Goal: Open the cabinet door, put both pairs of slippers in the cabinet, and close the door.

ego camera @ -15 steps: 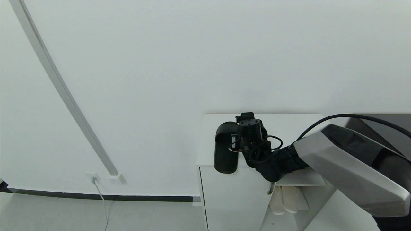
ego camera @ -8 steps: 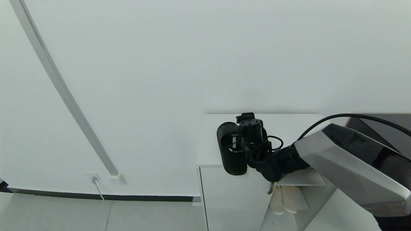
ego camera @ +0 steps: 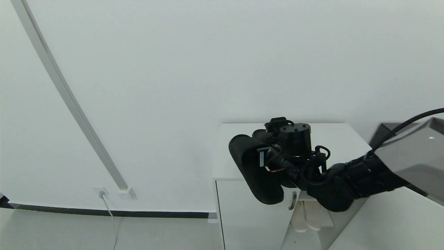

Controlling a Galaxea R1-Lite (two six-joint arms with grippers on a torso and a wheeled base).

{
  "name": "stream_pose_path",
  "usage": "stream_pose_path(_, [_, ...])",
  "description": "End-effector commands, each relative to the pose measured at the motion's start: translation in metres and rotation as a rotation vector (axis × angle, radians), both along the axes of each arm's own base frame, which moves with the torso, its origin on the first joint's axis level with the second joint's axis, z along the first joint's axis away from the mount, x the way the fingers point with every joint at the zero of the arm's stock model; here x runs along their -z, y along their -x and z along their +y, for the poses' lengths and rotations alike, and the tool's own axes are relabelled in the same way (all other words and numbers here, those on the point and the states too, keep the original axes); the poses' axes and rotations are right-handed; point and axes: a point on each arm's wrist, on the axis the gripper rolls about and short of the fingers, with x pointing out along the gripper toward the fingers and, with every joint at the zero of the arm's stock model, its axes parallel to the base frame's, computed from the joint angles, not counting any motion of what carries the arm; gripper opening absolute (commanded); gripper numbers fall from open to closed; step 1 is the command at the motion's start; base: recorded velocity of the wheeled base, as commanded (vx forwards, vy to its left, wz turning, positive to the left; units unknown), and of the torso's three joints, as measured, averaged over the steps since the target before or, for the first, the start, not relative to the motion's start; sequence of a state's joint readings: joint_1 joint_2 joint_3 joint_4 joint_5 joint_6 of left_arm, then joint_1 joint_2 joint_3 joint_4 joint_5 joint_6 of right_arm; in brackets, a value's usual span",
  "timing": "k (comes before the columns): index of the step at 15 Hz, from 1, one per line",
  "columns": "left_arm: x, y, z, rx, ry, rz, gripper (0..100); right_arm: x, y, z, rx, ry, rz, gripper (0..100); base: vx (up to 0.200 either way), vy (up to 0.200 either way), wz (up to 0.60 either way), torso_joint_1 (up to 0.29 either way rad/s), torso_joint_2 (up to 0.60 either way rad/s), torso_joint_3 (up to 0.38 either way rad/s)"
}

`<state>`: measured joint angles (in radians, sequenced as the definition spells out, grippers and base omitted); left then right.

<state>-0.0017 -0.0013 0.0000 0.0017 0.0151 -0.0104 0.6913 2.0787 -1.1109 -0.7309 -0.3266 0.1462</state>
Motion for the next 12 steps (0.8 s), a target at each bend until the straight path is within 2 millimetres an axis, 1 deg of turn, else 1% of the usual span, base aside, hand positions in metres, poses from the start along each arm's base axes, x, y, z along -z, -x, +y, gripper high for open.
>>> stream_pose_path(1, [0.000,0.000,0.000,0.000,0.000,0.001,0,-0.035,0.052,-0.020,-0.154,-0.051,-0.029,0,0.000,0.000,0.00,0.000,0.00,0.000])
stream_pose_path(2, [0.000,0.000,0.000,0.000,-0.001,0.001,0,-0.036,0.065,-0.026,-0.205,-0.048,-0.021,0,0.000,0.000,0.00,0.000,0.00,0.000])
stream_pose_path(3, [0.000,0.000,0.000,0.000,-0.003,0.001,0,-0.036,0.069,-0.028,-0.228,-0.039,-0.023,0,0.000,0.000,0.00,0.000,0.00,0.000])
stream_pose_path(4, [0.000,0.000,0.000,0.000,-0.003,0.001,0,-0.036,0.080,-0.037,-0.274,0.001,-0.044,0,0.000,0.000,0.00,0.000,0.00,0.000])
stream_pose_path(6, [0.000,0.000,0.000,0.000,-0.003,0.001,0,-0.033,0.085,-0.041,-0.309,0.064,-0.114,0,0.000,0.000,0.00,0.000,0.00,0.000])
stream_pose_path(8, [0.000,0.000,0.000,0.000,-0.001,0.001,0,-0.028,0.085,-0.042,-0.316,0.110,-0.157,0,0.000,0.000,0.00,0.000,0.00,0.000])
stream_pose_path(12, [0.000,0.000,0.000,0.000,-0.001,0.001,0,-0.026,0.089,-0.047,-0.352,0.133,-0.220,0,0.000,0.000,0.00,0.000,0.00,0.000])
